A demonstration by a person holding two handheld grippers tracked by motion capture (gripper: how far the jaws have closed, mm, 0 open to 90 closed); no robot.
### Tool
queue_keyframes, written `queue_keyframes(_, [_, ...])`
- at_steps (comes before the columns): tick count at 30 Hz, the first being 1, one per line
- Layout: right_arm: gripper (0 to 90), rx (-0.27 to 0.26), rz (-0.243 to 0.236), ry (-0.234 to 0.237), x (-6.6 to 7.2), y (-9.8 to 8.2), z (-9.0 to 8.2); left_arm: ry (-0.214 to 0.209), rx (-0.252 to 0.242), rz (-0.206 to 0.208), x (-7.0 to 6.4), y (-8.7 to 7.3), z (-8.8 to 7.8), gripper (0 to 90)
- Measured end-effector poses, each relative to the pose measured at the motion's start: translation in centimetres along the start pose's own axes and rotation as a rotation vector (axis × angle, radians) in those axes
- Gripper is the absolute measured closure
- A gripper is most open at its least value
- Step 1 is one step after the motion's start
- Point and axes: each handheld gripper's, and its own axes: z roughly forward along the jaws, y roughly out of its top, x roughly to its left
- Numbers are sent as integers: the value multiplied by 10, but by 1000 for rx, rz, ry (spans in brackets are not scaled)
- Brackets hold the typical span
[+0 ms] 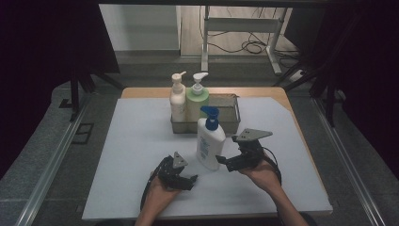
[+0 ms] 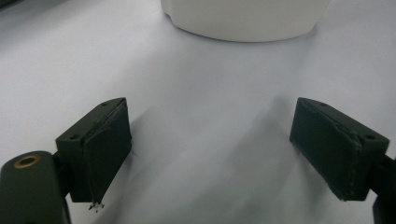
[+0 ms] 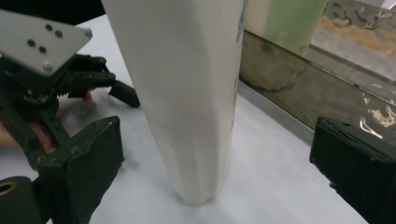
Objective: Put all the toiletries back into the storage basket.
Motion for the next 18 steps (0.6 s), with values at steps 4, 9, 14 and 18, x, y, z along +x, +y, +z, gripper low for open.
queue_keyframes(4, [47,-1,-5,-5,3,7,5,1,-1,0,0,0,0,126])
queue_keyframes(9, [70,-1,-1,-8,6,14,13,2,2,5,0,0,0,127])
queue_keyframes(14, [97,-12,0,-11,8,19,19,1,2,5,0,0,0,127])
queue_keyframes(18, [119,-15,-5,-14,11,24,23,2,2,5,0,0,0,127])
